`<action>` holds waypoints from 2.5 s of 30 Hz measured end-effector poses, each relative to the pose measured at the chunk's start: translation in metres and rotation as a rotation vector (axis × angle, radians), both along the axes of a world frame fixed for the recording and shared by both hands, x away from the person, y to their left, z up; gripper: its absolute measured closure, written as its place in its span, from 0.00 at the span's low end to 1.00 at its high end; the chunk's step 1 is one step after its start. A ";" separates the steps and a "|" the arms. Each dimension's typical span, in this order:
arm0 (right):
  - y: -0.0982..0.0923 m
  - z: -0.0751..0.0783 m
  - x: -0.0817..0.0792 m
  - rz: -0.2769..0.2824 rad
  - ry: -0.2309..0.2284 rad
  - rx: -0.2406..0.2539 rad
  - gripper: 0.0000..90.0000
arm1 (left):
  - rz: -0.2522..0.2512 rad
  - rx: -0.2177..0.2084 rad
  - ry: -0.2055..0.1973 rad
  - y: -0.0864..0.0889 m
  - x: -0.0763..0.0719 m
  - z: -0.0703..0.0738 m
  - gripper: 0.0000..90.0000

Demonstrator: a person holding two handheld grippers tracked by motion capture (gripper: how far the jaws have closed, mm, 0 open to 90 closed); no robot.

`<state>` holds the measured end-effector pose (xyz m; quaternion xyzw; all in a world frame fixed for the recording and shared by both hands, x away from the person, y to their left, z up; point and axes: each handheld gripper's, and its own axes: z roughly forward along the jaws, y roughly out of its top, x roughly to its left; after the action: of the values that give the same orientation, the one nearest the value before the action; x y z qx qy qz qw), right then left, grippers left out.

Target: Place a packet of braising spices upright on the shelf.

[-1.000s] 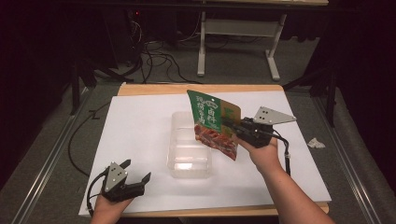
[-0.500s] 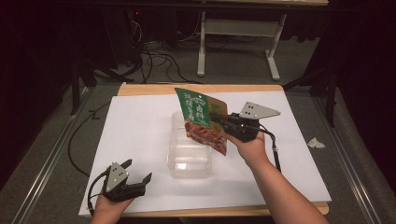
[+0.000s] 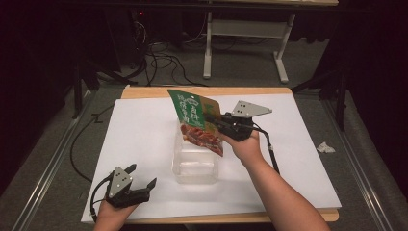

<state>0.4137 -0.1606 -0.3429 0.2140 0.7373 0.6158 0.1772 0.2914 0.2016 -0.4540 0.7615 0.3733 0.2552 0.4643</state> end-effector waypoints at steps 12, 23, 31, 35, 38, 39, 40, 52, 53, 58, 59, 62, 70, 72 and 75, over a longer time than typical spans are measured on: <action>0.011 -0.008 0.012 0.011 -0.002 -0.013 1.00 | -0.006 -0.002 0.001 0.001 0.000 0.000 0.17; 0.013 -0.019 0.017 -0.002 0.020 -0.006 1.00 | -0.008 0.000 0.004 -0.001 0.000 0.000 0.17; 0.013 -0.025 0.020 -0.018 0.026 -0.011 1.00 | -0.012 0.002 0.005 -0.001 0.000 -0.001 0.17; 0.012 -0.031 0.022 -0.028 0.035 -0.009 1.00 | -0.012 0.002 0.005 0.000 0.000 -0.001 0.17; 0.011 -0.037 0.025 -0.032 0.051 -0.009 1.00 | -0.012 0.006 0.004 0.000 0.000 0.000 0.17; 0.011 -0.037 0.025 -0.032 0.051 -0.009 1.00 | -0.012 0.006 0.004 0.000 0.000 0.000 0.17; 0.010 -0.039 0.027 -0.035 0.058 0.003 1.00 | -0.012 0.006 0.004 0.000 0.000 0.000 0.17; 0.001 -0.050 0.024 -0.067 0.073 0.010 1.00 | -0.014 0.006 0.006 0.000 0.000 0.000 0.17; 0.001 -0.050 0.024 -0.067 0.073 0.010 1.00 | -0.014 0.006 0.006 0.000 0.000 0.000 0.17; -0.006 -0.054 0.023 -0.079 0.085 0.019 1.00 | -0.020 0.014 0.008 -0.002 0.000 -0.001 0.17; -0.006 -0.054 0.023 -0.079 0.085 0.019 1.00 | -0.020 0.014 0.008 -0.002 0.000 -0.001 0.17; -0.006 -0.054 0.023 -0.083 0.085 0.015 0.99 | -0.019 0.015 0.007 -0.002 0.000 -0.001 0.17; -0.004 -0.050 0.024 -0.089 0.106 -0.005 0.87 | -0.020 0.016 0.007 -0.001 0.000 -0.001 0.17; -0.004 -0.050 0.025 -0.088 0.115 -0.004 0.82 | -0.020 0.016 0.007 -0.001 0.000 -0.001 0.17; -0.003 -0.048 0.026 -0.088 0.130 -0.011 0.70 | -0.018 0.013 0.006 -0.001 0.000 -0.001 0.17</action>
<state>0.4397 -0.1636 -0.3913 0.2846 0.7404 0.5884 0.1570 0.2915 0.2007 -0.4546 0.7685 0.3662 0.2512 0.4607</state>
